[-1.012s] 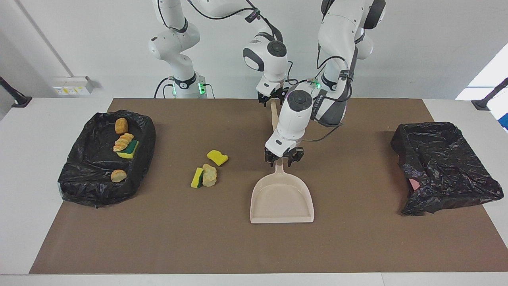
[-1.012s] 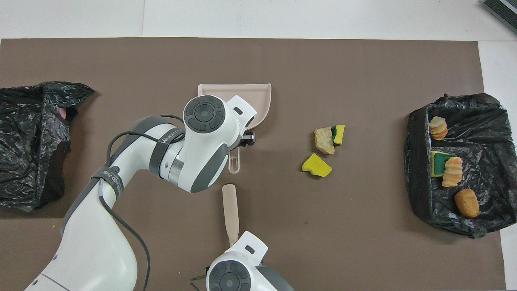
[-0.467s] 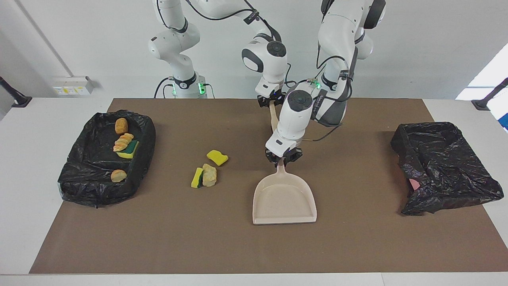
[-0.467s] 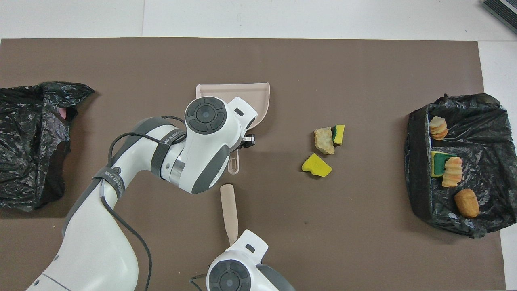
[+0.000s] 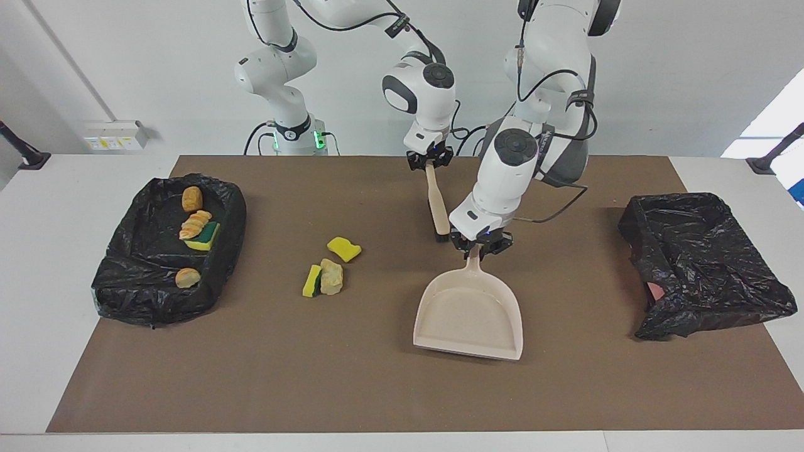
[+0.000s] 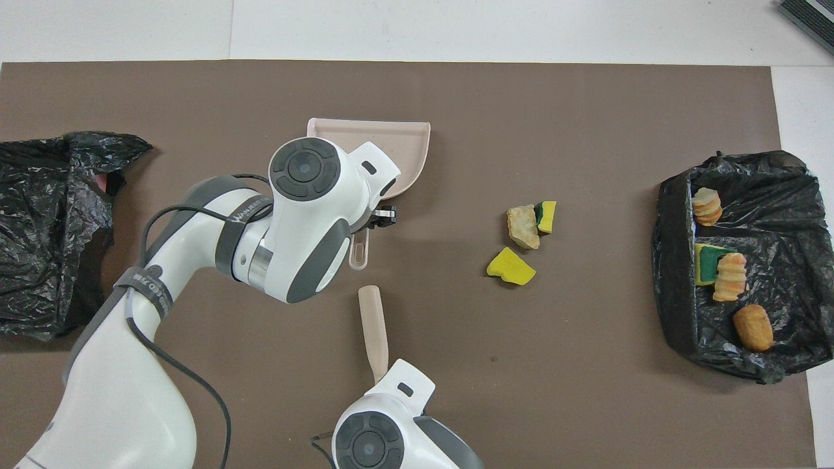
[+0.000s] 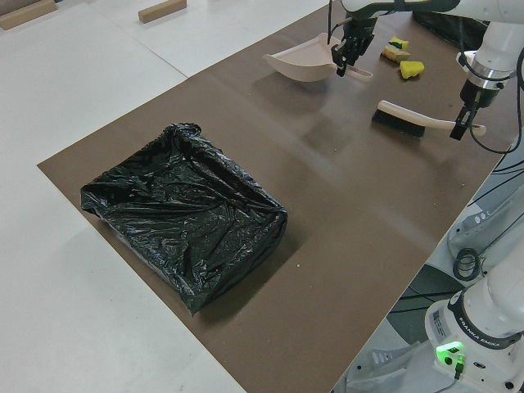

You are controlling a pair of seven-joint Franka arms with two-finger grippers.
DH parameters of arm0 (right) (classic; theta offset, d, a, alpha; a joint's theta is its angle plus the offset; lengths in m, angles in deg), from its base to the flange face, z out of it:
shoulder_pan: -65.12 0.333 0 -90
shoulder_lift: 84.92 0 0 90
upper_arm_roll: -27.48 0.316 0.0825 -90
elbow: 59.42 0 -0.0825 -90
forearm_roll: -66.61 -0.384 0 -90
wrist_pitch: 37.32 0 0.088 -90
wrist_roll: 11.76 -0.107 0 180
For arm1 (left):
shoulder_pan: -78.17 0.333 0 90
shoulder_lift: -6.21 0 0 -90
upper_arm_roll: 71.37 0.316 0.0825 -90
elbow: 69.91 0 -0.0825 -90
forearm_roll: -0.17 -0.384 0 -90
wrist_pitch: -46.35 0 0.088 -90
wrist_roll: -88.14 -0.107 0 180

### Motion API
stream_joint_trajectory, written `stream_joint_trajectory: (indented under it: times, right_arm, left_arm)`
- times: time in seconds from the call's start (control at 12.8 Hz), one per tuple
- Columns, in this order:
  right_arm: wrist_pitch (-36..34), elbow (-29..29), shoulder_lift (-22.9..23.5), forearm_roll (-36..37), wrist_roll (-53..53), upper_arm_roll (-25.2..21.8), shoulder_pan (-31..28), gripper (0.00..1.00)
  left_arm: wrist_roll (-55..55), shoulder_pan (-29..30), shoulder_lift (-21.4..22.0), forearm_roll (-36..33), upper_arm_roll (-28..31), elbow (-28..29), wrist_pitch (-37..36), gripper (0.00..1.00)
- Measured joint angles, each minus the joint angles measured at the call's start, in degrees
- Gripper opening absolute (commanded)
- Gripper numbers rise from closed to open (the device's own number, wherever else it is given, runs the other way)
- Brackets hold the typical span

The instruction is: Sweep and dump trash in bin

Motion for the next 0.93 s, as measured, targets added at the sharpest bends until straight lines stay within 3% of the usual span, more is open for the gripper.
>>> stream_joint_trajectory:
  times: [0.23,0.39,0.86,0.93]
  right_arm:
    - [1.91,0.16,0.19,-0.61,0.0,-0.01,-1.18,0.03]
    - [2.96,0.28,0.6,-0.82,0.0,0.0,-1.17,0.19]
    - [5.34,0.29,0.98,-3.03,-0.01,0.0,-1.16,0.51]
    - [5.5,0.3,1.01,-3.34,-0.01,0.0,-1.16,0.61]
  left_arm:
    - [-11.28,3.36,2.35,-0.17,0.42,-0.39,-4.92,0.0]
    - [-18.23,6.01,3.79,-0.18,0.51,-0.41,-7.94,0.0]
    - [-35.3,10.67,4.62,-0.87,0.63,-0.23,-12.6,0.0]
    - [-38.37,12.0,4.63,-0.93,0.64,-0.2,-12.77,0.0]
